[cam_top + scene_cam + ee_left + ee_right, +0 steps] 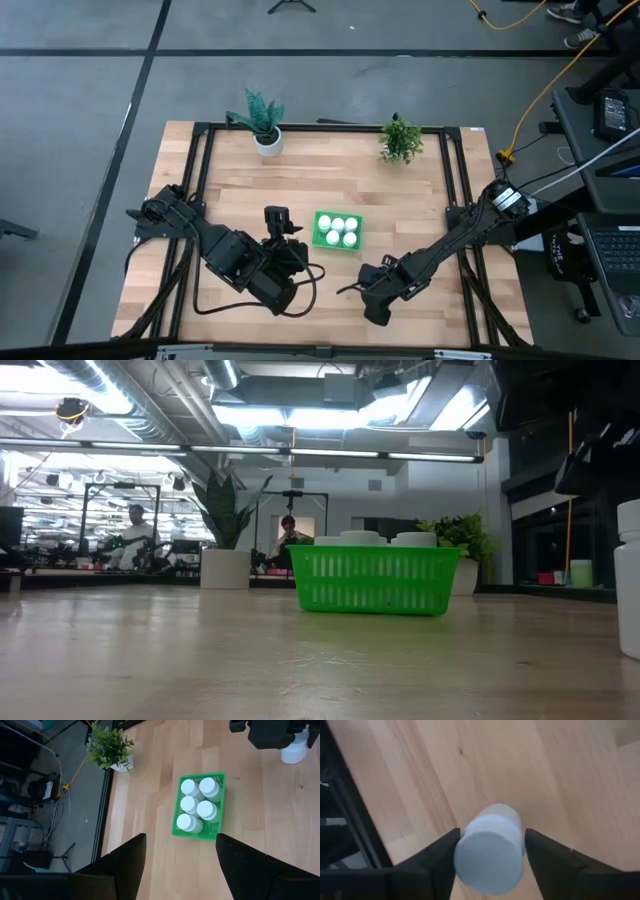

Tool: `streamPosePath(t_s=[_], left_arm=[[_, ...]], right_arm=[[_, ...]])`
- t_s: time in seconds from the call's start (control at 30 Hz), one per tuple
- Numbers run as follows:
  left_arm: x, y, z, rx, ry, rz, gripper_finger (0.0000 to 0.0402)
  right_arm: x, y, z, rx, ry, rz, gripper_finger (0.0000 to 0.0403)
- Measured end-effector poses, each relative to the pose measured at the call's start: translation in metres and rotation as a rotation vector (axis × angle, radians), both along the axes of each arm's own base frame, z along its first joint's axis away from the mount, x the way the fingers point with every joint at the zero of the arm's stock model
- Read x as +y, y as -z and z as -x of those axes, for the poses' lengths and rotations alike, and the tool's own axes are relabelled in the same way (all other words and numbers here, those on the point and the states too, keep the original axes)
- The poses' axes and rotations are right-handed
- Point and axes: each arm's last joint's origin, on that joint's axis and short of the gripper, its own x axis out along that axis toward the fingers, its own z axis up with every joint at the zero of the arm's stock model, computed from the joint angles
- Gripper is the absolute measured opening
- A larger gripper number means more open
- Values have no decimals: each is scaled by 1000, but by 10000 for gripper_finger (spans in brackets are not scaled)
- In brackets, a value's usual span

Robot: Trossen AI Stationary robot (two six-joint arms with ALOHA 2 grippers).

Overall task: Pick and place pill bottles into a basket
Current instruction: Put the white pill bottle into the green bin

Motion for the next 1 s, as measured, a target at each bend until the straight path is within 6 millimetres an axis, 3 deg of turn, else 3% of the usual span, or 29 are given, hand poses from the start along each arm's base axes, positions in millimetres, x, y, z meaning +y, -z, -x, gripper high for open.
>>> streamPosePath(t_s=[0.23,0.8,1.0], left_arm=[[1,0,-1,0,-4,0,233],[-1,-4,2,-79,-30,-113,233],[4,-20,15,-199,-73,-180,233]], right_arm=[[1,-1,-1,-15,-9,-7,173],[-2,-2,-7,-15,-24,-74,174],[-8,-18,-18,-31,-104,-48,173]])
